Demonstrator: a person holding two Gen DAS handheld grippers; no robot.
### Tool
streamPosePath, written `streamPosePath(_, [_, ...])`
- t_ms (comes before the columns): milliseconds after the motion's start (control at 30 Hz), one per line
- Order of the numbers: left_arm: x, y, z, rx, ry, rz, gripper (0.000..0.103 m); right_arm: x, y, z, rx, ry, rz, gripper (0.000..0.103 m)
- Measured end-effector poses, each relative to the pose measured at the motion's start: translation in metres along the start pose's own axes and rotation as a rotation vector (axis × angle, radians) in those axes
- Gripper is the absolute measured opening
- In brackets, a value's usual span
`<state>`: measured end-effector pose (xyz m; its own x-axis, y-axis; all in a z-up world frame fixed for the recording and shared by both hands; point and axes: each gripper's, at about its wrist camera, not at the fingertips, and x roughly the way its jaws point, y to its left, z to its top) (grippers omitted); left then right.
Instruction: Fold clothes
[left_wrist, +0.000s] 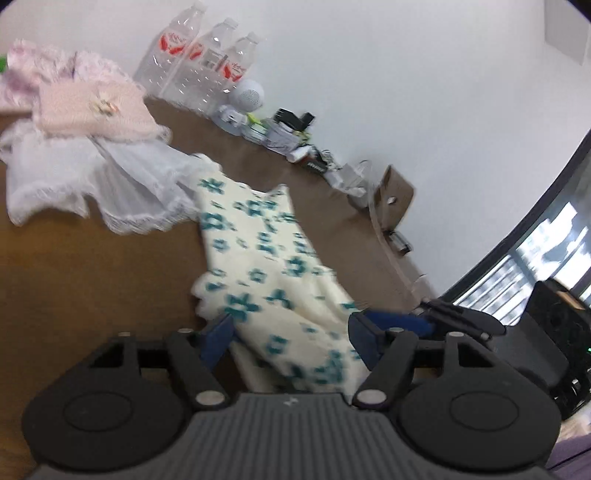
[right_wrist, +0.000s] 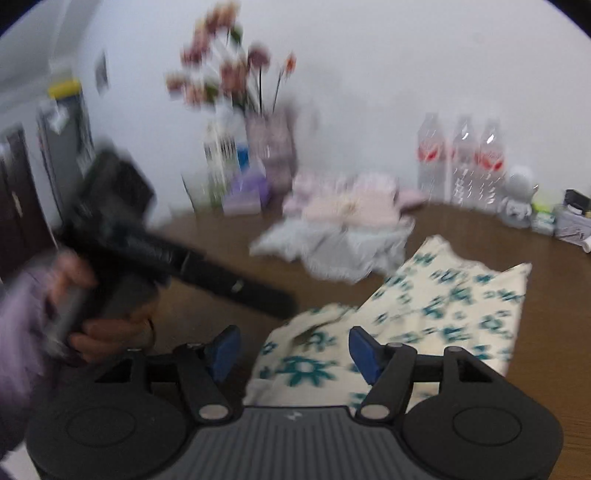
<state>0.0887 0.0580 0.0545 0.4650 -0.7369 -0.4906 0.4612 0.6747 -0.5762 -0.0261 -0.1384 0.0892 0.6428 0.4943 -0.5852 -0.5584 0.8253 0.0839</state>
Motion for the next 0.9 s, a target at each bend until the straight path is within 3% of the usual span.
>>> streamPosePath(33, [-0.001,0.002,0.001,0.015,-0.003,0.017,0.068,0.012,0.002,-0.003,0.009,0.027,-0.038,0.027])
streamPosePath(67, [-0.005,0.003,-0.002,0.032,-0.004,0.001,0.067,0.023,0.004,-0.006,0.018,0.053,-0.075,0.015])
streamPosePath(133, [-0.013,0.005,-0.007,0.066,-0.007,-0.032,0.061,0.012,-0.014,-0.014,0.179,-0.019,-0.037,0.015])
streamPosePath(233, [-0.024,0.008,-0.014,0.126,-0.008,-0.083,0.061,-0.019,-0.055,-0.034,0.451,-0.154,0.061,0.015])
streamPosePath(400, [0.008,-0.049,-0.026,0.628,0.059,-0.266,0.060,-0.029,-0.072,-0.050,0.529,-0.215,0.154,0.015])
streamPosePath(500, [0.035,-0.052,-0.027,0.705,0.136,-0.309,0.060,-0.034,-0.068,-0.048,0.495,-0.259,0.149,0.015])
streamPosePath(600, [0.052,-0.039,-0.021,0.647,0.202,-0.444,0.055,-0.040,-0.069,-0.050,0.499,-0.278,0.125,0.015])
streamPosePath(667, [0.056,-0.032,-0.022,0.626,0.226,-0.448,0.035,-0.043,-0.069,-0.051,0.502,-0.290,0.109,0.014])
streamPosePath(767, [0.049,-0.016,-0.023,0.597,0.214,-0.444,0.024,-0.049,-0.069,-0.052,0.506,-0.309,0.085,0.014])
streamPosePath(833, [0.046,-0.006,-0.018,0.532,0.218,-0.438,0.024,-0.051,-0.070,-0.054,0.503,-0.321,0.081,0.014])
streamPosePath(900, [0.045,0.006,-0.010,0.427,0.213,-0.481,0.029,-0.048,-0.068,-0.055,0.498,-0.310,0.080,0.014])
